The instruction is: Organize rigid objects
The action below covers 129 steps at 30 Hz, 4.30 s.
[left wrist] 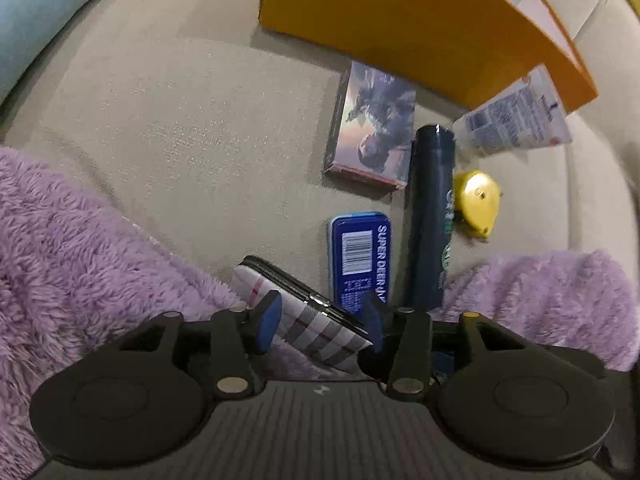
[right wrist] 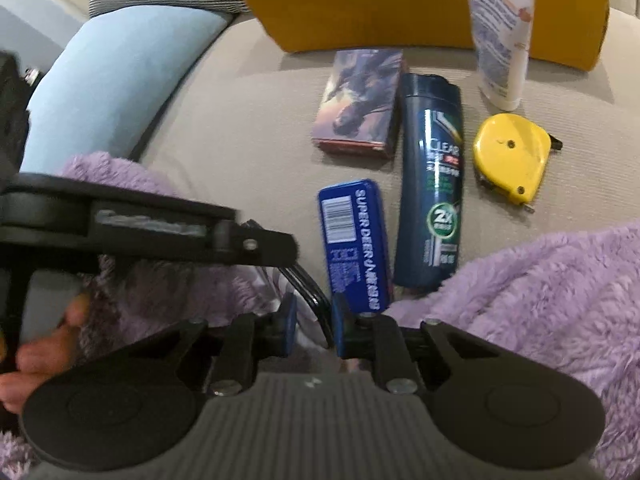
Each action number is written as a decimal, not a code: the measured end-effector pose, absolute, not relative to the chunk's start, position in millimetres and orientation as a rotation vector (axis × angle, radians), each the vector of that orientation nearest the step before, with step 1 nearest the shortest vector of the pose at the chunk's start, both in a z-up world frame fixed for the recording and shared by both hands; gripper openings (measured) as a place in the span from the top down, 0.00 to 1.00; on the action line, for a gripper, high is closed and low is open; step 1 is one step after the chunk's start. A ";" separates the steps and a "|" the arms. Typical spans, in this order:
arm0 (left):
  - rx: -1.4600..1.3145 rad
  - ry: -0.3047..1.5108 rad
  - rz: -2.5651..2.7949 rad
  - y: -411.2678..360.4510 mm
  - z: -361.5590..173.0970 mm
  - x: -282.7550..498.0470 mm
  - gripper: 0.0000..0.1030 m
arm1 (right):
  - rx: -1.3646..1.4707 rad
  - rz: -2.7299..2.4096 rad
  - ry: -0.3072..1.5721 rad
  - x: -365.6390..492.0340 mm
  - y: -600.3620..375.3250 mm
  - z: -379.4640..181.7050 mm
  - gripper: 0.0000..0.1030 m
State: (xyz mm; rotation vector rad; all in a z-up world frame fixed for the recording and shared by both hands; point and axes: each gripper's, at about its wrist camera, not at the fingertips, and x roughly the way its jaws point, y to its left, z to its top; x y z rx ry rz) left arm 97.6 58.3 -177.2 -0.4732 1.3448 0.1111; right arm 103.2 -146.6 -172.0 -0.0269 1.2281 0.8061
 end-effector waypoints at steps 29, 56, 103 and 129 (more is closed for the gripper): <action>-0.391 1.219 0.011 58.0 -170.4 71.4 0.85 | -0.050 0.710 1.206 96.0 -150.9 -169.4 0.84; -0.543 1.246 0.065 72.6 -164.1 72.9 0.57 | -0.150 0.813 1.179 89.2 -115.2 -184.3 0.99; -0.451 1.422 0.114 65.4 -187.3 88.8 0.59 | -0.063 0.825 1.233 112.4 -121.7 -207.4 0.98; -0.453 1.188 0.018 90.9 -152.2 80.7 0.80 | -0.112 0.780 1.160 113.0 -105.1 -190.9 0.98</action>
